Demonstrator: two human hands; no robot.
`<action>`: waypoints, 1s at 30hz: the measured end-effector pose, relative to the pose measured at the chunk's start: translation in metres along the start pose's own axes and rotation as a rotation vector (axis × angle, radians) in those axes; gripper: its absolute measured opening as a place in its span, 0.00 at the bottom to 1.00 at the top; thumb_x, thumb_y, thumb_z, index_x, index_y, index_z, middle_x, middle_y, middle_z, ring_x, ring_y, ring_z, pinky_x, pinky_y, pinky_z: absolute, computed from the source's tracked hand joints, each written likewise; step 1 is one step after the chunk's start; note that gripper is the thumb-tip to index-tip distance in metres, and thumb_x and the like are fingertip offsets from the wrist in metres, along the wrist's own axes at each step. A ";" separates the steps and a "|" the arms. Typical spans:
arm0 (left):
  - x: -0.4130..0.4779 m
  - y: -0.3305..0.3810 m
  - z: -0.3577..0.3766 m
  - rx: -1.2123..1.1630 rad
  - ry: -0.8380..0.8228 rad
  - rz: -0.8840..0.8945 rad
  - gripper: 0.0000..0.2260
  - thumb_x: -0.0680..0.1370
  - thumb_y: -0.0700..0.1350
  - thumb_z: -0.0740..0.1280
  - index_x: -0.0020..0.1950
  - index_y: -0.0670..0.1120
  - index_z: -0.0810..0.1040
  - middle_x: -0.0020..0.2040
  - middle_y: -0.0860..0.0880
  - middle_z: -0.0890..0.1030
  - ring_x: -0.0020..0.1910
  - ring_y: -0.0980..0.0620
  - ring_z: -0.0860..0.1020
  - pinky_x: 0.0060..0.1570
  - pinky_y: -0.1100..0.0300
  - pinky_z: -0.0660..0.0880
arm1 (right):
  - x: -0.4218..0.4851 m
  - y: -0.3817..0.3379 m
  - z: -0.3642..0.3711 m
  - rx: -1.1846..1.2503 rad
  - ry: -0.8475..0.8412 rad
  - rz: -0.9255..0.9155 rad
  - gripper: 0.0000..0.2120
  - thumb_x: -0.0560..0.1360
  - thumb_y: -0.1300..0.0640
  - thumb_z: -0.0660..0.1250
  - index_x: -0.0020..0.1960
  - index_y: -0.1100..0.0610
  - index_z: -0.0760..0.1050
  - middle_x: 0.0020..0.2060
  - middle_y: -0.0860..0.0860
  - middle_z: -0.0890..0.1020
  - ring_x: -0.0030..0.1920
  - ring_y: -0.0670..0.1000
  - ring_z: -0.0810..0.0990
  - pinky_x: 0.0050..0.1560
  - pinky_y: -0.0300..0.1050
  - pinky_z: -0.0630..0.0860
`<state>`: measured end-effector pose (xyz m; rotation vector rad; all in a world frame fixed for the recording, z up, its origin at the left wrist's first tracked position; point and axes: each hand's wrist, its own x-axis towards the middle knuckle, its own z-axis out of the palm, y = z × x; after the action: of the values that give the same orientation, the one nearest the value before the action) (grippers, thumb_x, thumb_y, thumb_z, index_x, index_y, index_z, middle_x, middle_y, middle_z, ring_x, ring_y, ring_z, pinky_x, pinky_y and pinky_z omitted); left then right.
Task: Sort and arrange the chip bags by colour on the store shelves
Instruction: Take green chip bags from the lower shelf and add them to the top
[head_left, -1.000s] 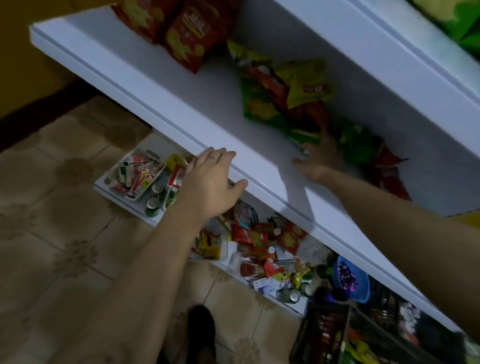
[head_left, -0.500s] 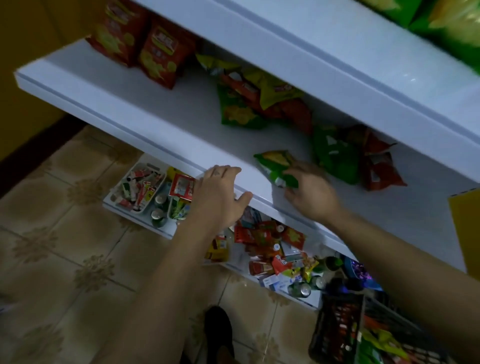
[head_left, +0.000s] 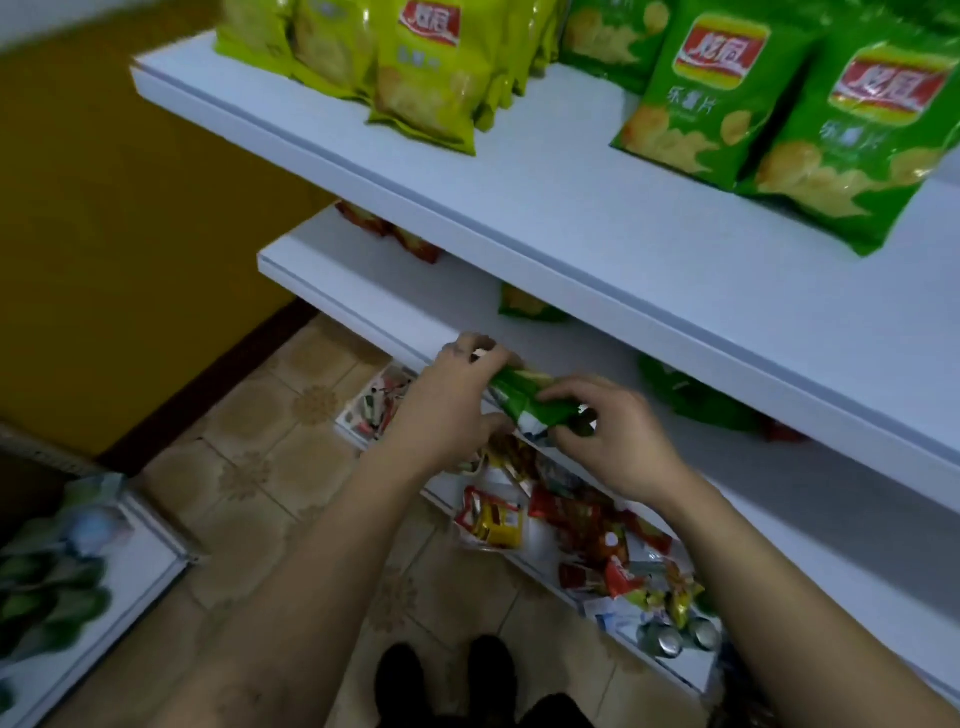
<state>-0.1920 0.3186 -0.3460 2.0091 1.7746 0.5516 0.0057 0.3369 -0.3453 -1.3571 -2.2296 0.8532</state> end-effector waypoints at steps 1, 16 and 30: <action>-0.005 0.002 -0.008 -0.016 0.023 -0.012 0.24 0.69 0.51 0.76 0.61 0.56 0.72 0.61 0.52 0.69 0.58 0.51 0.69 0.53 0.52 0.73 | 0.000 -0.007 -0.002 0.044 0.004 -0.012 0.19 0.71 0.61 0.70 0.59 0.45 0.77 0.55 0.43 0.78 0.51 0.42 0.76 0.51 0.34 0.72; -0.091 0.015 -0.092 -0.599 0.518 -0.506 0.03 0.73 0.49 0.73 0.45 0.52 0.82 0.40 0.51 0.84 0.37 0.55 0.81 0.37 0.58 0.78 | 0.016 -0.077 0.007 0.565 -0.107 -0.113 0.11 0.73 0.58 0.73 0.52 0.45 0.79 0.42 0.43 0.84 0.43 0.43 0.82 0.43 0.37 0.78; -0.047 0.039 -0.127 -1.036 0.700 -0.421 0.09 0.77 0.43 0.69 0.36 0.44 0.80 0.36 0.45 0.82 0.32 0.50 0.77 0.37 0.56 0.75 | 0.030 -0.110 -0.083 0.518 0.059 -0.159 0.07 0.69 0.56 0.76 0.47 0.52 0.82 0.36 0.45 0.85 0.36 0.42 0.82 0.37 0.34 0.75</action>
<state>-0.2331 0.2725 -0.2192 0.7379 1.5973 1.7112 -0.0289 0.3501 -0.2091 -0.9344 -1.8587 1.2055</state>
